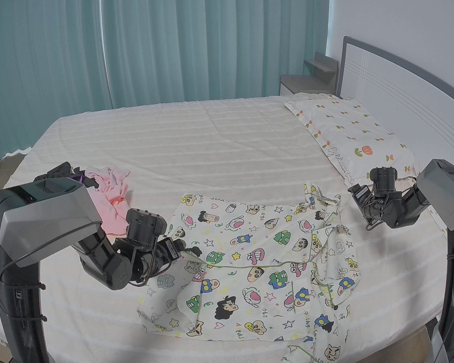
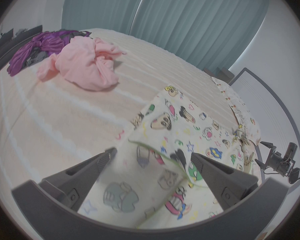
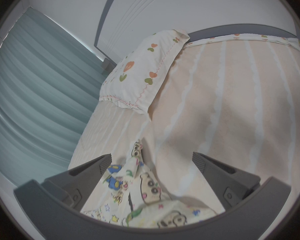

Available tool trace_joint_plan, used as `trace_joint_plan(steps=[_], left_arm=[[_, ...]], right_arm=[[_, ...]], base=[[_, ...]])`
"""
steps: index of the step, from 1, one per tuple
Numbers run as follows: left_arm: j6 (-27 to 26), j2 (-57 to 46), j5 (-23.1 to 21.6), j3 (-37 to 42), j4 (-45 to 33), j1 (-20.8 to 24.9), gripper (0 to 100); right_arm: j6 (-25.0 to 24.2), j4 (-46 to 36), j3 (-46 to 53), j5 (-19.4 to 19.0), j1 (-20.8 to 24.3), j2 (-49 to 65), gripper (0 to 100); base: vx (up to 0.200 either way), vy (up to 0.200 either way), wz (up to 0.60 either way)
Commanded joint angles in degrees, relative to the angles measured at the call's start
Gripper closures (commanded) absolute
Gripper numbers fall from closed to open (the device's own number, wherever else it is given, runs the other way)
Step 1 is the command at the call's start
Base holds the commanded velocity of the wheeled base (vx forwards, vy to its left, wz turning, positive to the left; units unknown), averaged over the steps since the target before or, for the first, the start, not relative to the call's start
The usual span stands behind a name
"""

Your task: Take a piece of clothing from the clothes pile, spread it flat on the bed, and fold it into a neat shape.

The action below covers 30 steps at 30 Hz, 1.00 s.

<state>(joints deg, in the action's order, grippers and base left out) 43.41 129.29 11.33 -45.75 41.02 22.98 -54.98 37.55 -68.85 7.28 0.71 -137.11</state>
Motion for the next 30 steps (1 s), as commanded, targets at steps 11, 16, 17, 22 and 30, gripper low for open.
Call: trace_joint_plan(steps=[11, 16, 17, 22, 30], left_arm=[[18.38, -9.67, -2.45, 21.76, 4.24, 18.86, 0], [19.43, -9.59, -3.06, 23.87, 4.24, 19.38, 0], [19.61, -9.67, -3.33, 24.31, 4.33, 19.65, 0], [19.69, -9.94, -3.85, 24.83, 4.51, 20.79, 0], [19.52, -2.91, -1.13, 24.66, 18.39, 20.70, 0]], right_arm=[[1.28, 52.45, 53.12, -7.19, 7.12, 15.73, 0], [1.19, 52.45, 53.38, -7.19, 7.38, 15.91, 0], [1.19, 52.45, 53.38, -7.19, 7.47, 15.91, 0], [1.10, 52.45, 53.38, -7.10, 8.08, 15.82, 0], [1.10, 52.45, 53.47, -6.84, 9.22, 16.08, 0]], base=[[0.000, 0.000, 0.00], [0.000, 0.000, 0.00], [0.000, 0.000, 0.00], [0.000, 0.000, 0.00], [0.000, 0.000, 0.00]])
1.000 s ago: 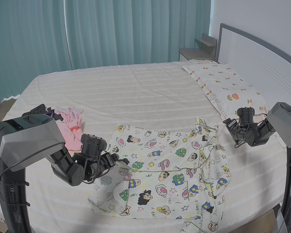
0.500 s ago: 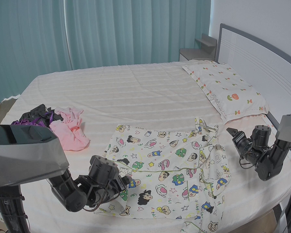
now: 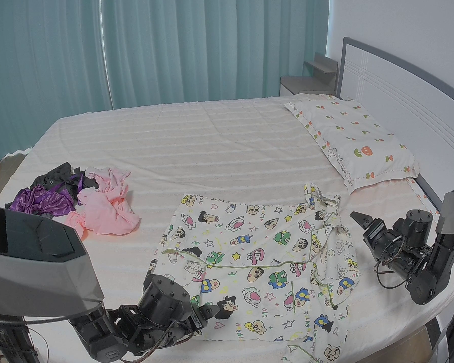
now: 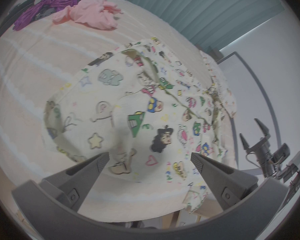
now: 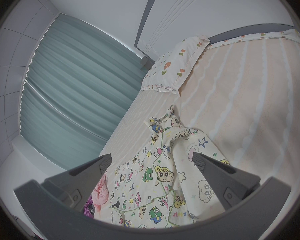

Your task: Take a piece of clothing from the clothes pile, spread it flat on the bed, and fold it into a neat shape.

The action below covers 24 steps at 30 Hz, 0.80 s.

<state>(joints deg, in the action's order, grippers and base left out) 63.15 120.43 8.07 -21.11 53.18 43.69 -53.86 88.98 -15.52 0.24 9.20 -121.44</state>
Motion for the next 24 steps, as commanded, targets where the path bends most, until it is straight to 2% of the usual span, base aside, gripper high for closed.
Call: trace_joint_plan(steps=[1, 4, 15, 24], left_arm=[[-0.31, 7.36, 2.92, 0.11, 7.91, -0.01, 0], [-0.48, 10.35, 5.29, 0.46, 11.95, -0.01, 0], [-0.22, 9.21, 5.46, 2.31, 12.22, -0.19, 0], [-0.13, 10.00, 5.55, 0.81, 12.22, -1.15, 0]], right_arm=[[-0.02, 1.02, 0.14, 0.28, 0.73, 0.51, 0], [-0.02, 1.02, 0.05, 0.28, 0.73, 0.51, 0], [-0.02, 1.02, 0.05, 0.28, 0.82, 0.24, 0], [-0.02, 1.02, 0.05, 0.28, 0.90, 0.33, 0]], base=[[0.000, 0.000, 0.00], [0.000, 0.000, 0.00], [0.000, 0.000, 0.00], [0.000, 0.000, 0.00]])
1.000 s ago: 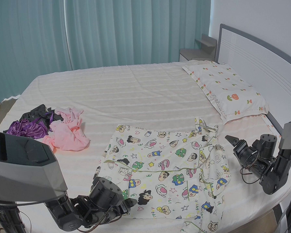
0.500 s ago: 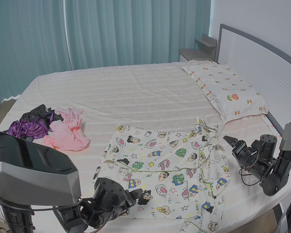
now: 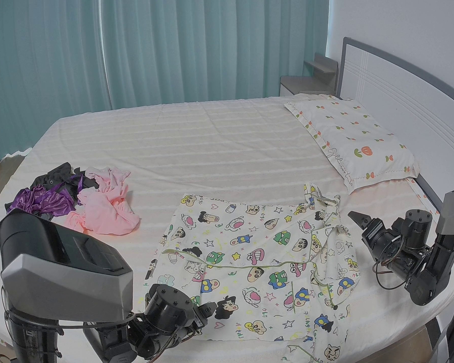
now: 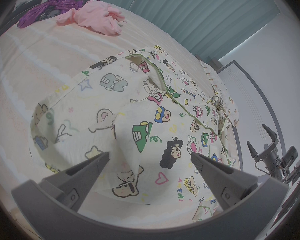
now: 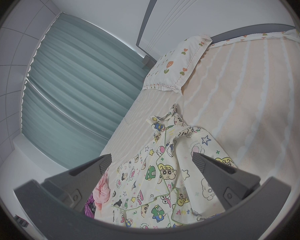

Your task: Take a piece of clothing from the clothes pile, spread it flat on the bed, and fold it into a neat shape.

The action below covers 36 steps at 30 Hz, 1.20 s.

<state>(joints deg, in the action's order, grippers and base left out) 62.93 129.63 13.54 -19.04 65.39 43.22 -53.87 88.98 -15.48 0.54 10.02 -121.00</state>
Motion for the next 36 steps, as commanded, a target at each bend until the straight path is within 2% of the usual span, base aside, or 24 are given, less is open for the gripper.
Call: trace_joint_plan(steps=[1, 6, 7, 12, 16, 22, 23, 27, 31, 36], left_arm=[[0.00, 1.23, 0.08, -2.40, 0.00, -1.03, 0], [-0.17, 2.38, 0.26, -3.72, 0.09, -1.99, 0], [-0.17, 2.20, 0.52, -3.28, 0.09, -1.99, 100], [-0.70, 0.62, 4.47, -0.82, 0.18, -2.87, 100], [-2.63, -2.19, 5.26, -0.03, 0.18, -4.54, 100], [-9.49, -6.06, 5.26, 0.41, 0.26, -6.48, 100], [-12.65, -6.15, 5.26, 0.32, 1.05, -7.62, 100], [-17.40, -5.62, 4.91, -0.03, 4.92, -10.08, 100], [-25.31, -3.60, 2.19, -0.73, 8.97, -15.44, 100], [-26.72, -2.19, -0.62, -1.52, 9.40, -18.78, 100]], right_arm=[[-0.01, 1.02, 0.01, -0.01, 0.17, -0.11, 0], [0.08, 1.02, 0.10, 0.17, 0.88, -0.20, 0], [0.08, 1.02, 0.10, 0.25, 0.88, -0.11, 0], [0.08, 1.02, 0.01, 0.25, 0.97, -0.11, 0], [0.08, 1.02, 0.10, 0.52, 1.32, 0.15, 0], [0.08, 1.02, 0.19, 1.40, 2.11, 0.24, 0], [0.08, 1.02, 0.19, 1.40, 2.11, 0.24, 0], [0.17, 1.02, 0.19, 1.40, 2.11, 0.33, 0], [0.17, 1.02, 0.19, 1.40, 2.11, 0.33, 0], [0.17, 1.02, 0.19, 1.40, 2.11, 0.33, 0]], base=[[0.000, 0.000, 0.00], [0.000, 0.000, 0.00], [0.000, 0.000, 0.00], [0.000, 0.000, 0.00], [0.000, 0.000, 0.00], [0.000, 0.000, 0.00], [0.000, 0.000, 0.00], [0.000, 0.000, 0.00], [0.000, 0.000, 0.00], [0.000, 0.000, 0.00]])
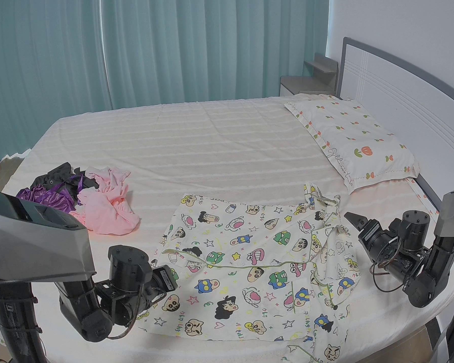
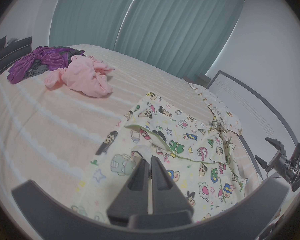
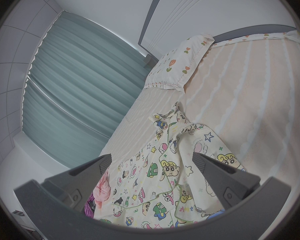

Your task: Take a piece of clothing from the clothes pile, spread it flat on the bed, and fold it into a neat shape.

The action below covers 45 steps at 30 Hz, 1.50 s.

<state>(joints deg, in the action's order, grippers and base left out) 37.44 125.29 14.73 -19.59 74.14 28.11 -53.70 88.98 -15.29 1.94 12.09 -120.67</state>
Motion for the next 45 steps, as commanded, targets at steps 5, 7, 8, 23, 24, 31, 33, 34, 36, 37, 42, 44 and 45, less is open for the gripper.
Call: trace_joint_plan(steps=[5, 7, 8, 23, 24, 31, 33, 34, 36, 37, 42, 44, 45], left_arm=[[-2.98, 4.96, -3.83, -3.09, 1.00, -6.93, 100], [-3.07, 6.19, -3.83, -3.96, 1.53, -7.46, 100], [-3.25, 6.89, -3.92, -4.40, 1.97, -7.72, 100], [-4.04, 11.20, -4.18, -6.51, 4.34, -9.48, 100], [-3.95, 11.20, -4.18, -6.51, 4.34, -9.57, 100], [-3.86, 11.11, -4.18, -6.69, 4.34, -10.80, 0], [-3.34, 10.58, -4.36, -5.99, 4.34, -12.55, 0], [-3.25, 10.41, -4.36, -5.81, 4.34, -12.99, 0], [-2.46, 9.53, -4.53, -5.19, 4.34, -14.22, 0], [-1.14, 8.56, -5.23, -4.49, 4.34, -15.19, 0], [9.32, 5.66, -10.33, 1.92, 4.34, -16.33, 0], [12.31, 5.31, -11.56, 3.86, 5.05, -16.33, 0], [13.80, 4.96, -12.09, 5.09, 6.01, -16.33, 0]], right_arm=[[0.00, 1.02, -0.01, 0.08, 0.04, -0.09, 0], [0.00, 1.02, -0.01, 0.00, 0.04, -0.09, 0], [0.00, 1.02, -0.01, 0.08, 0.04, -0.09, 0], [0.09, 1.02, -0.01, 0.08, -0.14, -0.61, 0], [0.17, 1.02, -0.01, 0.00, -0.32, -0.61, 0], [0.35, 1.02, -0.01, -0.18, -2.25, -2.11, 0], [1.67, 1.02, -0.88, -0.62, -4.71, -6.85, 0], [2.20, 1.02, -1.06, -0.62, -4.97, -7.65, 0], [4.39, 1.02, -2.55, -0.62, -5.94, -10.72, 0], [6.15, 1.02, -3.96, -0.71, -6.64, -13.53, 0], [11.34, -1.18, -8.00, -1.94, -7.26, -18.46, 0], [14.76, -5.75, -10.55, -1.94, -7.70, -18.28, 0], [15.82, -9.09, -12.66, -1.94, -8.23, -17.93, 0]], base=[[0.000, 0.000, 0.00], [0.000, 0.000, 0.00], [0.000, 0.000, 0.00], [0.000, 0.000, 0.00], [0.000, 0.000, 0.00], [0.000, 0.000, 0.00], [0.000, 0.000, 0.00], [0.000, 0.000, 0.00], [0.000, 0.000, 0.00], [0.000, 0.000, 0.00], [0.000, 0.000, 0.00], [0.000, 0.000, 0.00], [0.000, 0.000, 0.00]])
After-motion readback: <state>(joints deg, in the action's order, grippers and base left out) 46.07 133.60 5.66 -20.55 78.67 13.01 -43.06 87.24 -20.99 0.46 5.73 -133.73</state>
